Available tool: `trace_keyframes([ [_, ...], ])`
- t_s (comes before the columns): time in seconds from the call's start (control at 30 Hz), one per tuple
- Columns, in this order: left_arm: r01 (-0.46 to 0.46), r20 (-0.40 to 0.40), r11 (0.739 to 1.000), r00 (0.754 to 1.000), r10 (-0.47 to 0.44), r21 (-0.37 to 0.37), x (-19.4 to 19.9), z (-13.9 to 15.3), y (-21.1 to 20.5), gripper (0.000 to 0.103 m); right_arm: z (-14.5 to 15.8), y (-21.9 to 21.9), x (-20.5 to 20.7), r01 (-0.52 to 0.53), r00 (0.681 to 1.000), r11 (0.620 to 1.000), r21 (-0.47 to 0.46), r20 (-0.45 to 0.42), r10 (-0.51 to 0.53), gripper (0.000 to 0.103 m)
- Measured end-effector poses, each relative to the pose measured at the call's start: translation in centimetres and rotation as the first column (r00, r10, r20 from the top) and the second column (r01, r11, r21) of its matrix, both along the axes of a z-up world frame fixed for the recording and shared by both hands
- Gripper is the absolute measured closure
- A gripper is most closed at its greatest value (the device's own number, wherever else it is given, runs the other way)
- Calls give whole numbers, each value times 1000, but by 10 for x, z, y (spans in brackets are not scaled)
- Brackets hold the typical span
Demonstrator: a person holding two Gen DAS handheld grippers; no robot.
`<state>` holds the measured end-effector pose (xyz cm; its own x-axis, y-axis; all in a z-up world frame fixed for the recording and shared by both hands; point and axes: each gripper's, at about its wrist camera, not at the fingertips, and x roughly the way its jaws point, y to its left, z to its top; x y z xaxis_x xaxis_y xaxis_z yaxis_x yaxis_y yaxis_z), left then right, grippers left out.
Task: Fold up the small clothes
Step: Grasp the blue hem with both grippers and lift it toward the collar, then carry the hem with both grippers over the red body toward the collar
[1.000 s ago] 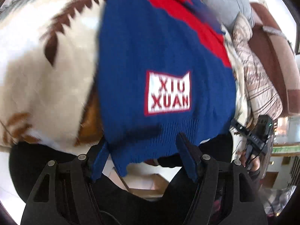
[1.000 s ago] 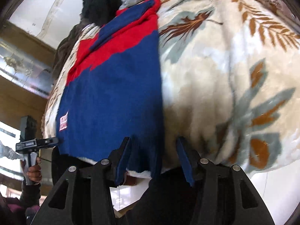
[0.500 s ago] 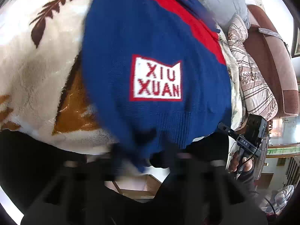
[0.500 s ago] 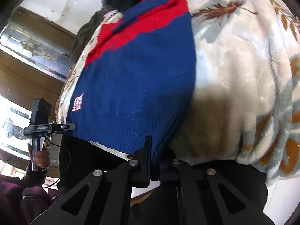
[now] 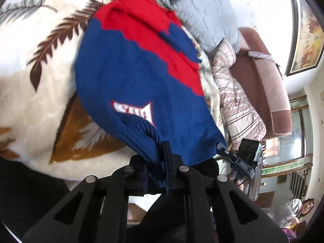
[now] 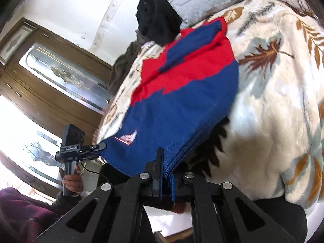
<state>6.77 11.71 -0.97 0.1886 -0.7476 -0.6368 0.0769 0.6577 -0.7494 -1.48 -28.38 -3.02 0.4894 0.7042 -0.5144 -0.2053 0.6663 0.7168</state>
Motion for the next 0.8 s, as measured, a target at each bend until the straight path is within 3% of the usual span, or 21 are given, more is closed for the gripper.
trace_keyframes([
  [0.23,-65,69,998,995,67,-19,25,18,10,93,26,-12,18,52,997,996,67,58,-56,98],
  [0.57,-201,180,979,963,202,-26,88,41,27,98,46,-19,75,134,983,983,127,108,-148,98],
  [0.67,-240,187,970,952,242,-33,113,38,30,100,48,-20,97,148,980,978,148,110,-165,98],
  [0.8,-250,142,967,957,253,-42,137,31,32,100,43,-19,123,170,981,973,156,67,-182,98],
])
